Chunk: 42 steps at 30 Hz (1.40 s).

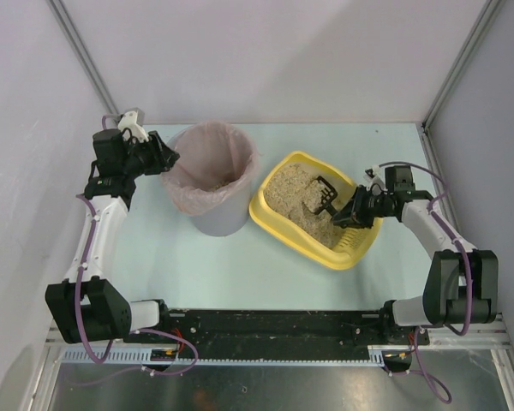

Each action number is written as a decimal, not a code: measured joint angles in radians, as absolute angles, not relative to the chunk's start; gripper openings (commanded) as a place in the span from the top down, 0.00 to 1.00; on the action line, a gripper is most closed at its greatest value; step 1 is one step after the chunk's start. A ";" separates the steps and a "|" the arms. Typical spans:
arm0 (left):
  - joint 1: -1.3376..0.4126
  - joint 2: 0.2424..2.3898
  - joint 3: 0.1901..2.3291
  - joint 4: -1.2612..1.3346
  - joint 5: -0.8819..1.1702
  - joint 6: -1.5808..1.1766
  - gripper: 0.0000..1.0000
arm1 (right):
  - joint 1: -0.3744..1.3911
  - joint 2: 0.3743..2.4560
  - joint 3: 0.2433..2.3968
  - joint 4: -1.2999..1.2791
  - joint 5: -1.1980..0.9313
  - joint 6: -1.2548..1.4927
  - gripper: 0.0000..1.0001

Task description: Clean the litter box

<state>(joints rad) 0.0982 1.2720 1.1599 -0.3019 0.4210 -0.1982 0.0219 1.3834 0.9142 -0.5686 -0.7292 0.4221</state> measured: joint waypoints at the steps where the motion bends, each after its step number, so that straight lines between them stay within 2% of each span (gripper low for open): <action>1: 0.098 1.272 1.160 -0.302 0.421 -0.198 0.50 | 0.022 1.383 0.905 -0.562 -0.747 0.428 1.00; 17: 0.097 1.272 1.160 -0.302 0.420 -0.198 0.50 | -0.058 1.304 0.815 -0.472 -0.962 0.525 1.00; 28: 0.092 1.272 1.160 -0.302 0.410 -0.191 0.50 | -0.122 1.203 0.675 -0.281 -1.114 0.676 1.00; 42: 0.086 1.272 1.160 -0.302 0.397 -0.190 0.50 | -0.133 1.148 0.566 -0.067 -1.195 0.834 1.00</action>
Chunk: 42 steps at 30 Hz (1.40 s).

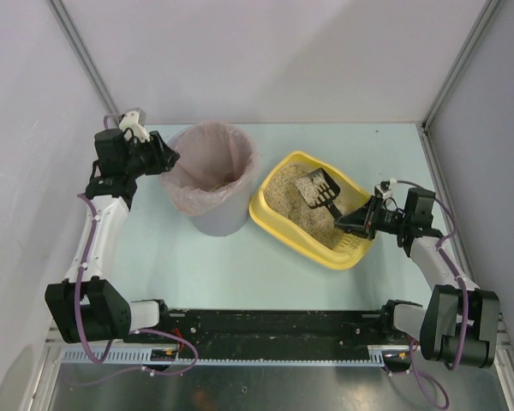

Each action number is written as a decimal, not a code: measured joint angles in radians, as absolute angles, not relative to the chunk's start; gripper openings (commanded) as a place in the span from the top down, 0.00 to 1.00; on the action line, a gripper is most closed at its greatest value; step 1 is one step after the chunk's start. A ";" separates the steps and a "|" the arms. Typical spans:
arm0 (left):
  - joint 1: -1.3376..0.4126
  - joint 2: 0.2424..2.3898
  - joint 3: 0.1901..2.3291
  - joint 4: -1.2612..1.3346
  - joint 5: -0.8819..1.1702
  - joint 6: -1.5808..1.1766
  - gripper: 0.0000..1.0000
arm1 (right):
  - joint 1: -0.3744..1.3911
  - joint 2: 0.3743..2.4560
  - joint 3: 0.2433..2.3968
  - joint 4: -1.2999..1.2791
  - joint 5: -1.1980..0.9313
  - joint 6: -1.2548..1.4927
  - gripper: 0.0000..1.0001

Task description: Clean the litter box

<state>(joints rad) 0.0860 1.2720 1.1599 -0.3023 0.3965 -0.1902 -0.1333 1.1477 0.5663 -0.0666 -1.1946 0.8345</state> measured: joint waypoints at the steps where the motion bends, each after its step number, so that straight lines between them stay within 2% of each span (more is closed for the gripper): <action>1: 0.086 1.272 1.160 -0.302 0.396 -0.190 0.50 | -0.132 1.146 0.561 -0.057 -1.196 0.841 1.00; 36: 0.078 1.272 1.160 -0.302 0.386 -0.183 0.50 | -0.074 1.100 0.436 0.209 -1.160 1.038 1.00; 42: 0.076 1.272 1.160 -0.302 0.386 -0.183 0.46 | -0.069 1.098 0.426 0.257 -1.152 1.072 1.00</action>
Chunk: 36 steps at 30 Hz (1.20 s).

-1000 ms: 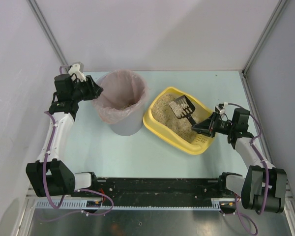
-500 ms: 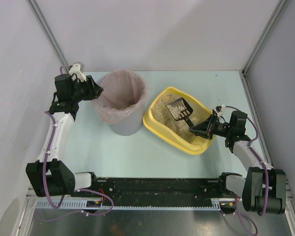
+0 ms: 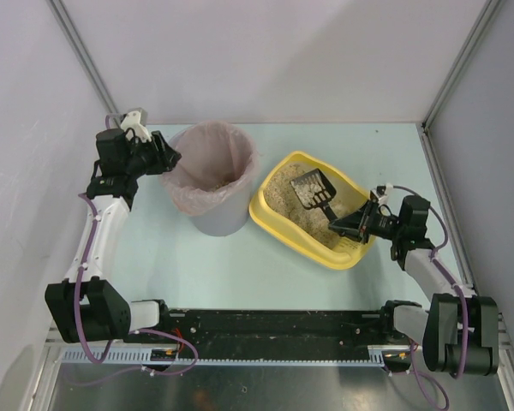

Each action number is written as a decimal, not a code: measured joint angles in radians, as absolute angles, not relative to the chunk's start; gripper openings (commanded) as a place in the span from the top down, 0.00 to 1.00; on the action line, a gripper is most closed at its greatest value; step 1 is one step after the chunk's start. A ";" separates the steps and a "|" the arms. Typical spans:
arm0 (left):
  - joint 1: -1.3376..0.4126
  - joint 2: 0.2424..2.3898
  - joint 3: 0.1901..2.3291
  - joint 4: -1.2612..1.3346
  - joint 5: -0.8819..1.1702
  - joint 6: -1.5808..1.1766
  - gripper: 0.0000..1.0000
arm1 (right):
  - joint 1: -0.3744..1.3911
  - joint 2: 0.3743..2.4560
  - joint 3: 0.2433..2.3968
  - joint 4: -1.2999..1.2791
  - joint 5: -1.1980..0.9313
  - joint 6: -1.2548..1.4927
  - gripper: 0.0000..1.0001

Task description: Clean the litter box

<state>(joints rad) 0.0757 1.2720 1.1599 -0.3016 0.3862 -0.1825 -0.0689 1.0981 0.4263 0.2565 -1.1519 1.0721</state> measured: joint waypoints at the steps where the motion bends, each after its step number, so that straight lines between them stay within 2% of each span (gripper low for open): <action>1: 0.075 1.272 1.160 -0.302 0.386 -0.183 0.46 | -0.073 1.094 0.422 0.265 -1.148 1.077 1.00; 7: 0.072 1.272 1.160 -0.302 0.387 -0.182 0.42 | -0.067 1.088 0.411 0.269 -1.143 1.082 1.00; 14: 0.062 1.272 1.160 -0.302 0.395 -0.182 0.31 | -0.049 1.063 0.422 0.185 -1.119 1.025 1.00; 24: 0.056 1.272 1.160 -0.302 0.396 -0.182 0.29 | -0.073 1.036 0.422 0.208 -1.104 1.056 1.00; 36: 0.048 1.272 1.160 -0.302 0.398 -0.183 0.21 | -0.076 0.999 0.416 0.181 -1.077 1.054 1.00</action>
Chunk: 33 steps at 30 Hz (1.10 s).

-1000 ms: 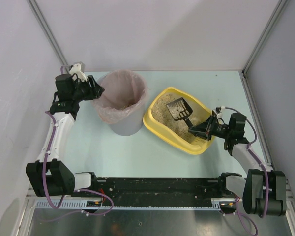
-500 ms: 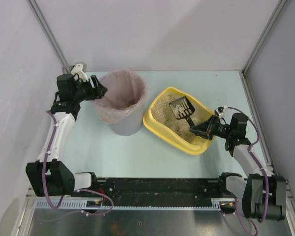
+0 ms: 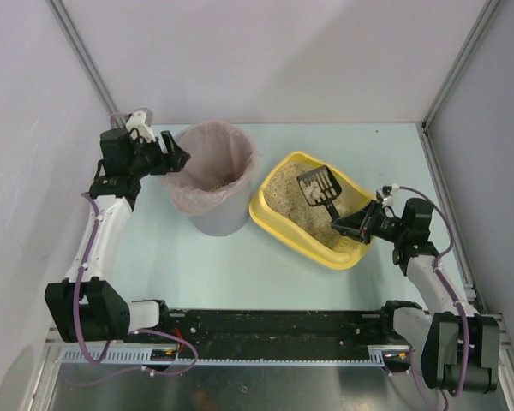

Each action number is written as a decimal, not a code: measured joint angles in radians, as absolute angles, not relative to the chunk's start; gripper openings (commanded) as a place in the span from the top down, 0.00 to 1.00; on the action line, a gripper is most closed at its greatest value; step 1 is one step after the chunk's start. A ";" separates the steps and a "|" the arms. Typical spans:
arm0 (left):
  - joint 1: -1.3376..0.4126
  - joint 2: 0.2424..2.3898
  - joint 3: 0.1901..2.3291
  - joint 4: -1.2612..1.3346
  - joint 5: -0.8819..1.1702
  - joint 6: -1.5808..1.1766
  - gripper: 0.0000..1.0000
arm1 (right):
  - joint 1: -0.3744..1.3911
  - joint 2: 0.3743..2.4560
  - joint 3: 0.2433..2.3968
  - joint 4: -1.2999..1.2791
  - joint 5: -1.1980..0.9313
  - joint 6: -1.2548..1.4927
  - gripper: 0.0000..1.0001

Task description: Clean the litter box

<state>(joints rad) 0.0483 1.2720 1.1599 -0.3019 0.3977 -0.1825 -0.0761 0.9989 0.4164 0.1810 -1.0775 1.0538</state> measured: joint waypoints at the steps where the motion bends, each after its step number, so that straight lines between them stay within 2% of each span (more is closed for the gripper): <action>1: 0.047 1.272 1.160 -0.302 0.398 -0.182 0.21 | -0.073 0.991 0.416 0.183 -1.066 1.055 1.00; 26: 0.041 1.270 1.160 -0.306 0.369 -0.163 0.13 | -0.079 0.888 0.413 0.041 -1.025 0.989 1.00; 33: 0.042 1.270 1.160 -0.314 0.358 -0.147 0.20 | -0.050 0.897 0.413 0.043 -1.021 1.005 1.00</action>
<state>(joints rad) 0.0418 1.2697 1.1599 -0.3138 0.3584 -0.1474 -0.0502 0.8970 0.4133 0.0429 -1.0214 1.0046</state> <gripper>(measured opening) 0.820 0.171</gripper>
